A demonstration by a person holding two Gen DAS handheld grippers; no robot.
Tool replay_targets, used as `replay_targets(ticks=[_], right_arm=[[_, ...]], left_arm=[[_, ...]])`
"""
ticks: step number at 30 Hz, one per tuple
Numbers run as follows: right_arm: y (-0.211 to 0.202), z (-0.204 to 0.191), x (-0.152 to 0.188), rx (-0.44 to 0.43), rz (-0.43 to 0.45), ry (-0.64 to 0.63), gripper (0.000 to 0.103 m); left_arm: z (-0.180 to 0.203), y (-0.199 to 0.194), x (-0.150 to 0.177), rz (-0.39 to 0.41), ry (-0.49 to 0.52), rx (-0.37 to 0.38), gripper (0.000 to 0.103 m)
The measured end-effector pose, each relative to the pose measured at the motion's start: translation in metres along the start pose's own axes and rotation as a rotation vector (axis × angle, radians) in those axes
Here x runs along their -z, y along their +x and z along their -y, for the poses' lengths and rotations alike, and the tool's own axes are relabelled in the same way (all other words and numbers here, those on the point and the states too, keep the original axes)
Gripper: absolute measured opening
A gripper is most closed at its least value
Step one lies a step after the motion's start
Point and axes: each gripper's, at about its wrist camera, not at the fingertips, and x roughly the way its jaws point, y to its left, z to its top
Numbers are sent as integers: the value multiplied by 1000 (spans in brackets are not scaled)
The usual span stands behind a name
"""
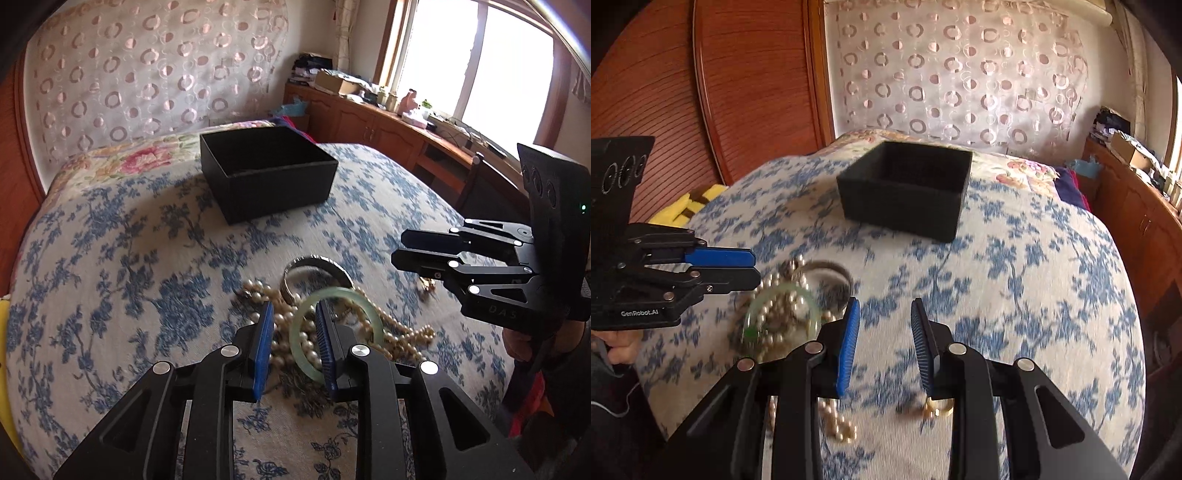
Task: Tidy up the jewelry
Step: 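Reach the left tool to the jade bangle and close on it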
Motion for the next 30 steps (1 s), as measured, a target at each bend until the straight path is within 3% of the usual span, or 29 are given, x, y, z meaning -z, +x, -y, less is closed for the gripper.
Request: replay_targets(ticks=[18,20,23,30], right_arm=[[-4,5,7,0,1,28,31],[-4,6,7,0,-1,29,31],[-4,5,8,1,-4,30,31],[-3,7,11,7,-7,38,31]], left_arm=[[6,27,-7,-56,46,-27,19],[7,28,-7,-55,56,-25,14],[10,26,-6,-51,78,-37,7],[10,7,-7,15,53,-24,7]])
